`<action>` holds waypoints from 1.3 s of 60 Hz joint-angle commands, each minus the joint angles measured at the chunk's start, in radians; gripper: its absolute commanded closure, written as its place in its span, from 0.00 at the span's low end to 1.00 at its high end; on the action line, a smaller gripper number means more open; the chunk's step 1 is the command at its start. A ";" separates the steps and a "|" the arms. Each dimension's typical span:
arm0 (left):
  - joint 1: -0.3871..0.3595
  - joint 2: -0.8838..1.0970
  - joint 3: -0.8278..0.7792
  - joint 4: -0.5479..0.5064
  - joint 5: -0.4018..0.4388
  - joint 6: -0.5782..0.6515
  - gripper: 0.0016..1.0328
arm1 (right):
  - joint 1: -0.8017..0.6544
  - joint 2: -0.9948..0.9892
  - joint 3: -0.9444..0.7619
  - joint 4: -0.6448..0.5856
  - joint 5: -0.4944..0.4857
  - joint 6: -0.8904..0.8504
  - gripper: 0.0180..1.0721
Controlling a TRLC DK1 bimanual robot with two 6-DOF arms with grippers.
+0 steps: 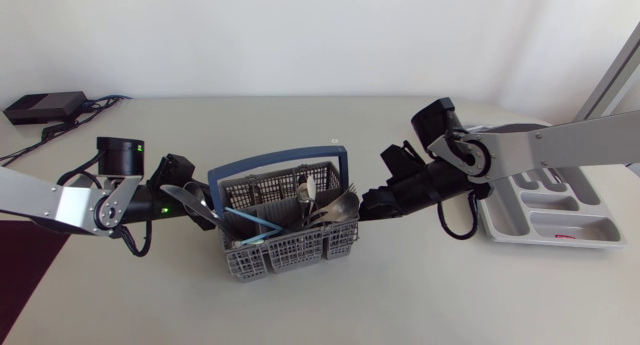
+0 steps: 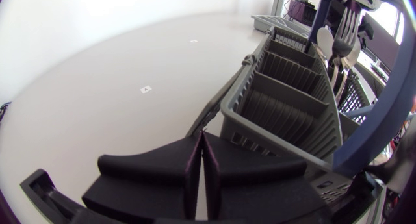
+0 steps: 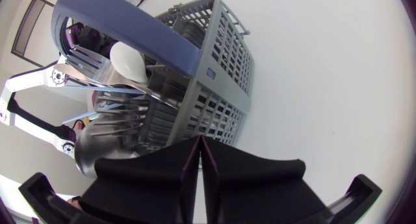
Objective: Sort the cutlery from the basket into the organizer compartments.
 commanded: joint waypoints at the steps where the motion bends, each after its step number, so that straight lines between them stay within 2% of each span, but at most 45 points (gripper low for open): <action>1: -0.011 0.047 0.059 0.005 0.021 -0.011 0.97 | 0.033 0.015 0.042 0.033 -0.036 0.025 0.91; 16: -0.011 0.123 0.167 0.004 0.038 -0.024 0.97 | 0.031 0.034 0.073 0.056 -0.002 0.043 0.91; 27: -0.043 0.194 0.239 0.004 0.040 -0.040 0.97 | 0.023 -0.003 0.041 0.053 0.013 0.039 0.91; 58: -0.076 0.208 0.280 0.001 0.038 -0.067 0.97 | 0.008 -0.078 -0.028 0.062 0.038 0.036 0.91; 71: -0.076 0.209 0.297 -0.012 0.038 -0.072 0.97 | 0.005 -0.068 -0.033 0.082 0.105 0.037 0.91; 78: -0.028 0.174 0.271 -0.021 0.038 -0.066 0.97 | -0.018 -0.092 -0.065 0.094 0.165 0.020 0.88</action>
